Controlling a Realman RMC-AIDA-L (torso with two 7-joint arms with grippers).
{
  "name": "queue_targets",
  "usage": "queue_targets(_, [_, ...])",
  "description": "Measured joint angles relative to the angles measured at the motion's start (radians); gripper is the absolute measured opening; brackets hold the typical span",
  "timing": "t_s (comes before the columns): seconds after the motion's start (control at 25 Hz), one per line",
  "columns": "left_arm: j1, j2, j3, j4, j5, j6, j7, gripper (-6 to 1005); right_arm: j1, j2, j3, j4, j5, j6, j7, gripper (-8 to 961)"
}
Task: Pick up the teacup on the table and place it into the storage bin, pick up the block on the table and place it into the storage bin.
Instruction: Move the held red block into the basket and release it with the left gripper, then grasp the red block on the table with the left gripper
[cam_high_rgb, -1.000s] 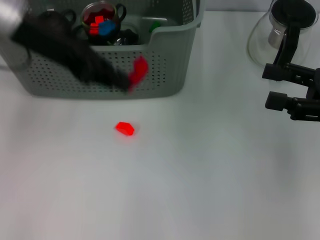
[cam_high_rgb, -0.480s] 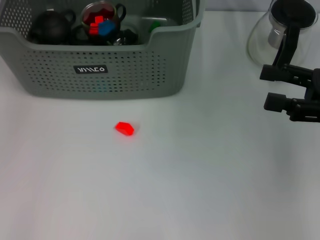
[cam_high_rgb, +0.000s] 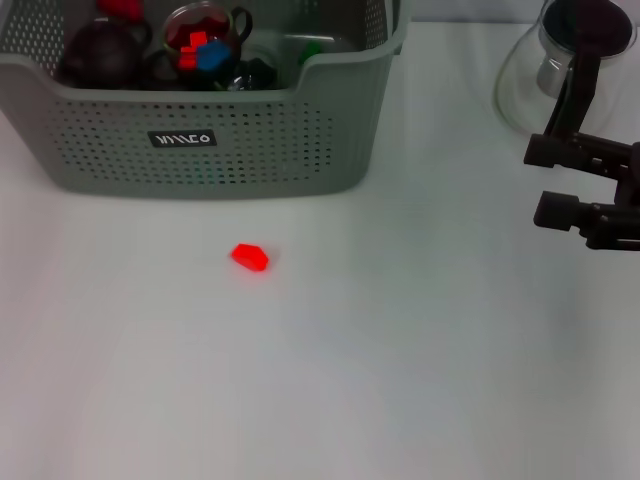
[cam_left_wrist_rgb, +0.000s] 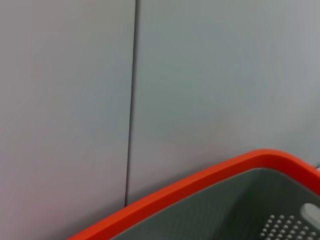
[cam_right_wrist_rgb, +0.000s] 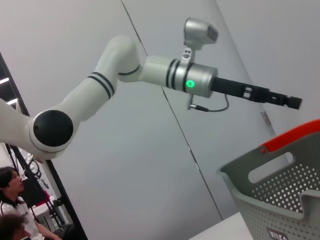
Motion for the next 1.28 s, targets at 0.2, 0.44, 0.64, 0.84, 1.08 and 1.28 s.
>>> queue_targets(0.2, [0.075,-0.033,0.0,0.182,-0.185,0.272,0.082,567,-0.002,0.0,0.0,0.004,0.001,0.001,-0.005,928])
queue_targets(0.44, [0.171,-0.144,0.036,0.384,-0.341,0.601,0.26,711,-0.003,0.002,0.0,0.008,0.003,0.008,-0.005,928])
queue_targets(0.64, [0.338,-0.205,0.322,0.547,-0.312,0.62,0.362,899,-0.004,0.002,0.0,0.009,0.004,0.01,-0.005,927])
queue_targets(0.84, [0.403,-0.278,0.492,0.586,-0.145,0.575,0.462,926,-0.005,0.002,0.003,0.01,0.004,0.011,-0.001,927])
queue_targets(1.08, [0.383,-0.314,0.675,0.451,0.05,0.374,0.512,885,-0.005,0.006,0.003,0.01,0.001,0.02,-0.001,927])
queue_targets(1.28, [0.32,-0.314,0.734,0.283,0.126,0.216,0.529,855,-0.006,0.008,0.003,0.011,0.001,0.021,-0.002,927])
